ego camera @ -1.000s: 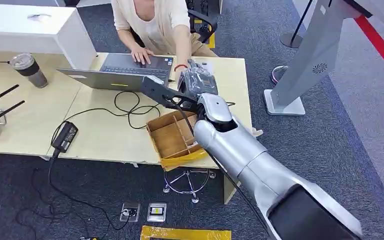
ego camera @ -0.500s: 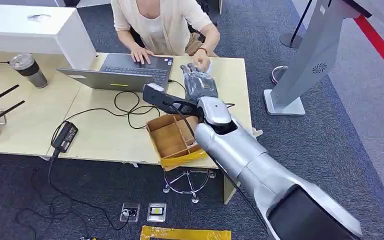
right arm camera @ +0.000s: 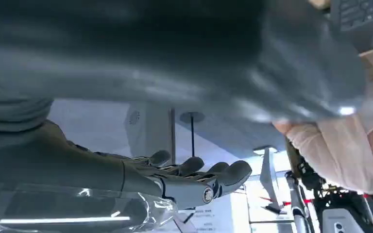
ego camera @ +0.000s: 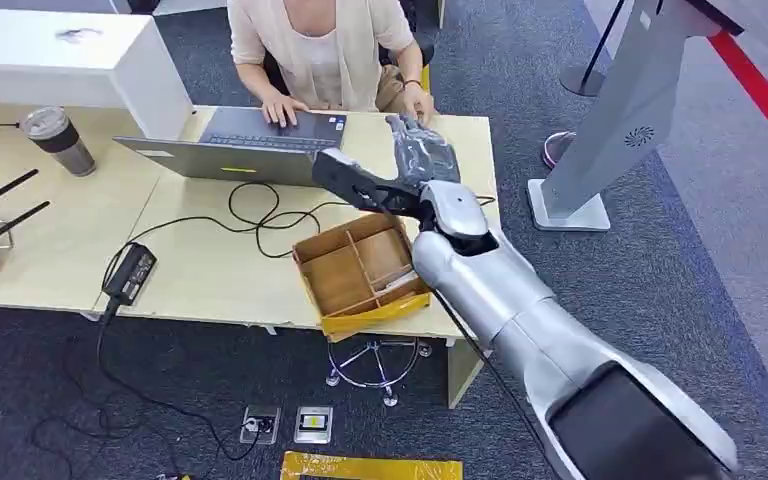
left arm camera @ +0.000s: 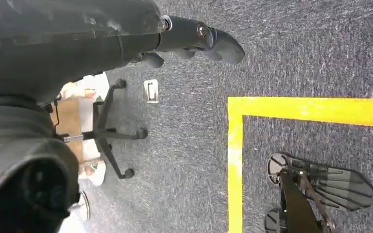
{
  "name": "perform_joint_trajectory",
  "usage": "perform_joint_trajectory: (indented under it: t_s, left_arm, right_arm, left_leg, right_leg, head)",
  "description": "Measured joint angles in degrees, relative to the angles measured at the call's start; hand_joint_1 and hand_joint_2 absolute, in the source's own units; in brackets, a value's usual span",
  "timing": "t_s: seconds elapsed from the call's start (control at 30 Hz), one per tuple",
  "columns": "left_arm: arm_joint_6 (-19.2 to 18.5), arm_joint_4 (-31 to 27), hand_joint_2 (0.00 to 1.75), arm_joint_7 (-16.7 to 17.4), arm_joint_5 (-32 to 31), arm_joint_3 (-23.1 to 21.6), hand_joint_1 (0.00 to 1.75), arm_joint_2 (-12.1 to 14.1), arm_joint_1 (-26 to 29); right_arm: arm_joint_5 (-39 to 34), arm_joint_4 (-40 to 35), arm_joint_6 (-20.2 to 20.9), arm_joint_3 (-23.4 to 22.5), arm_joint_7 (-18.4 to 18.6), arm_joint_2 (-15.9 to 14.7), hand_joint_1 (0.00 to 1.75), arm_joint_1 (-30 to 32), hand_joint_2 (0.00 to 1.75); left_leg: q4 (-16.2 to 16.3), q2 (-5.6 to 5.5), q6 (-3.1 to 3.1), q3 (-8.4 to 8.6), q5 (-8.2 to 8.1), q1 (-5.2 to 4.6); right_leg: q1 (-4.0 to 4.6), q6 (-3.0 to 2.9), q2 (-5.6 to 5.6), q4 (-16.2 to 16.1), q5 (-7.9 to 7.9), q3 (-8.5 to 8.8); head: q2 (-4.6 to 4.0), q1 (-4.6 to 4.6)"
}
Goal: Pass the card to the sensor for recognition and then transmit it.
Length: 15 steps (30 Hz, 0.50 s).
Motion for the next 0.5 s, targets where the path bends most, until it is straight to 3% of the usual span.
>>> perform_joint_trajectory:
  t_s: [0.13, 0.2, 0.37, 0.5]
  left_arm:
    - [-0.18, 0.0, 0.0, -0.02, 1.12, 0.0, 0.0, 0.04, 0.11]
    - [-0.44, 0.0, 0.0, -0.02, 1.36, 0.0, 0.0, 0.26, 0.16]
    - [-0.57, 0.0, 0.0, 0.63, 1.88, 0.0, 0.0, 0.79, 0.43]
    - [-0.26, 0.0, 0.0, 0.98, 2.58, 0.02, 0.0, 0.98, 0.41]
  right_arm:
    - [-4.38, 0.0, 0.28, -5.39, -4.77, -4.73, 0.0, -2.15, 0.0]
    - [-5.54, 0.0, 0.52, -8.64, -7.37, -9.2, 0.0, -2.31, 0.0]
    - [-6.93, 0.37, 1.81, -14.29, -7.57, -18.9, 0.0, -1.16, 0.0]
    - [-11.14, 0.66, 3.06, -19.31, -7.09, -28.54, 0.0, 3.79, 0.0]
  left_leg:
    - [0.05, -0.04, 0.01, -0.01, 0.0, -0.01]
    - [0.09, -0.1, 0.02, 0.0, -0.01, -0.02]
    - [0.18, -0.13, 0.04, -0.07, -0.04, -0.04]
    - [0.23, -0.48, 0.14, -0.04, -0.1, -0.02]
  right_leg:
    - [-0.01, 0.01, -0.04, -0.03, 0.0, 0.05]
    - [-0.02, 0.01, -0.11, -0.04, 0.01, 0.12]
    - [-0.06, 0.03, -0.17, -0.08, 0.02, 0.06]
    - [-0.04, 0.05, -0.48, -0.15, -0.03, 0.22]
  head:
    - [0.0, 0.0]
    - [0.0, 0.0]
    - [0.0, -0.05]
    - [0.0, -0.02]
